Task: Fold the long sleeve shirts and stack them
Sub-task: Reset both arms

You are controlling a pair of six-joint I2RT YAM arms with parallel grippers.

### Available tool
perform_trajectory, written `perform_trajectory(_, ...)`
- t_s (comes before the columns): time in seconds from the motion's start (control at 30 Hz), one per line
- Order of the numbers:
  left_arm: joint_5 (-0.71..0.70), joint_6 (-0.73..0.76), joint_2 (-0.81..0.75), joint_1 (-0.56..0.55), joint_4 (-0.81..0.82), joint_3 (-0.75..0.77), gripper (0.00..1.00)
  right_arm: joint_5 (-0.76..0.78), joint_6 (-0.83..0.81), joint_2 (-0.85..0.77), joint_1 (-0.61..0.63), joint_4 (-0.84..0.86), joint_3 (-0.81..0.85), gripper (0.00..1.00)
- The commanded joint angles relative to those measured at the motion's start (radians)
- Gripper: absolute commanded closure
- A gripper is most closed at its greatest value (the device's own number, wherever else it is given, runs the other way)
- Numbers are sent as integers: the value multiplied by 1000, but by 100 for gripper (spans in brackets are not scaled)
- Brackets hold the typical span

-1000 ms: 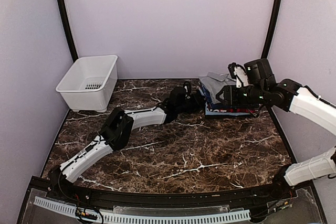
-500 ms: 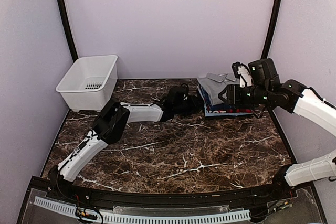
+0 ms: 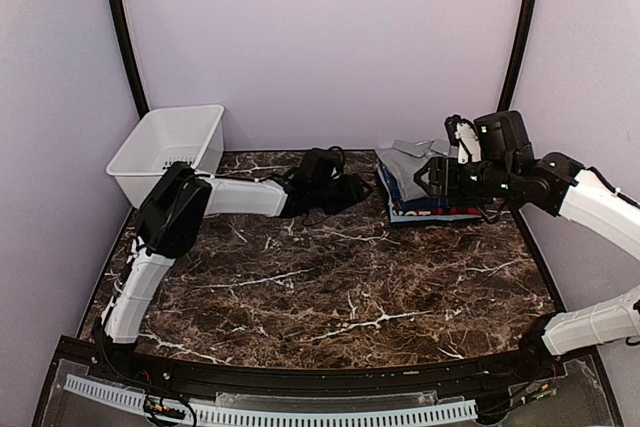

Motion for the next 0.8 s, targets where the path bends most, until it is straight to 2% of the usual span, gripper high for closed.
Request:
perform_trajectory(0.0, -48, 116, -215, 11, -50, -87, 25, 47, 11, -24, -7, 70, -22, 21)
perform_trajectory(0.13, -75, 169, -337, 16, -74, -182, 21, 82, 9, -25, -8, 99, -35, 10)
perform_trajectory(0.2, -92, 197, -399, 16, -88, -225, 13, 100, 6, -26, -8, 112, -38, 7)
perform_trajectory(0.23, -106, 216, -443, 16, -92, -258, 5, 110, 5, -25, -9, 114, -39, 6)
perform_trajectory(0.3, -117, 244, -509, 19, -97, -308, 2, 130, 0, -27, -9, 118, -38, 4)
perform_trajectory(0.77, -262, 393, -943, 46, -224, -599, 1, 172, -14, -42, -9, 207, -94, 1)
